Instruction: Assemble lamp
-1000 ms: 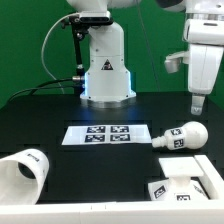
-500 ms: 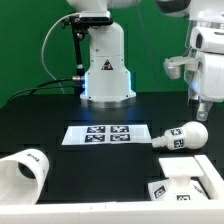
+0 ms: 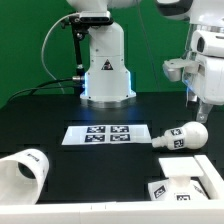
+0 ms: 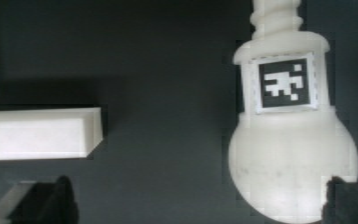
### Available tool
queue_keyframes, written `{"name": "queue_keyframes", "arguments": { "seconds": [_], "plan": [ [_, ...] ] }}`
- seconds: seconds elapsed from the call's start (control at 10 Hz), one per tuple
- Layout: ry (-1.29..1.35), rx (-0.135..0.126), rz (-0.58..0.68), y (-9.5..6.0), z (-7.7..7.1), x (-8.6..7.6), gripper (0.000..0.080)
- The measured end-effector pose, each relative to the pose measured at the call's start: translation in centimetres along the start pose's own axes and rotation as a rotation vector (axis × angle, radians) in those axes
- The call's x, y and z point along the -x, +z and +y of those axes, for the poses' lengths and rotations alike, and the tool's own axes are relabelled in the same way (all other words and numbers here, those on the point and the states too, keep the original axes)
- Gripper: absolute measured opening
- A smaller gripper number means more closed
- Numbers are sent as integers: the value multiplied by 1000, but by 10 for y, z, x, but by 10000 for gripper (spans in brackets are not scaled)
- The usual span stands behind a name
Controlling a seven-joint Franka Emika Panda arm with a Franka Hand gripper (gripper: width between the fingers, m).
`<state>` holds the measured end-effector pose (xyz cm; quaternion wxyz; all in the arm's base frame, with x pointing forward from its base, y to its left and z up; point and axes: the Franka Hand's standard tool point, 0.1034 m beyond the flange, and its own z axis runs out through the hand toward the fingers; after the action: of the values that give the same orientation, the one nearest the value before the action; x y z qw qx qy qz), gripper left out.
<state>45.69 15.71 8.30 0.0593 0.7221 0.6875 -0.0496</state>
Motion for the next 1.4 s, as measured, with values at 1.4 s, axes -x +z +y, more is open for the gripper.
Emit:
{"name": "queue_keyframes", "arguments": {
  "seconds": [1.4],
  "plan": [
    [50, -71, -1, 62, -48, -21, 571]
  ]
}}
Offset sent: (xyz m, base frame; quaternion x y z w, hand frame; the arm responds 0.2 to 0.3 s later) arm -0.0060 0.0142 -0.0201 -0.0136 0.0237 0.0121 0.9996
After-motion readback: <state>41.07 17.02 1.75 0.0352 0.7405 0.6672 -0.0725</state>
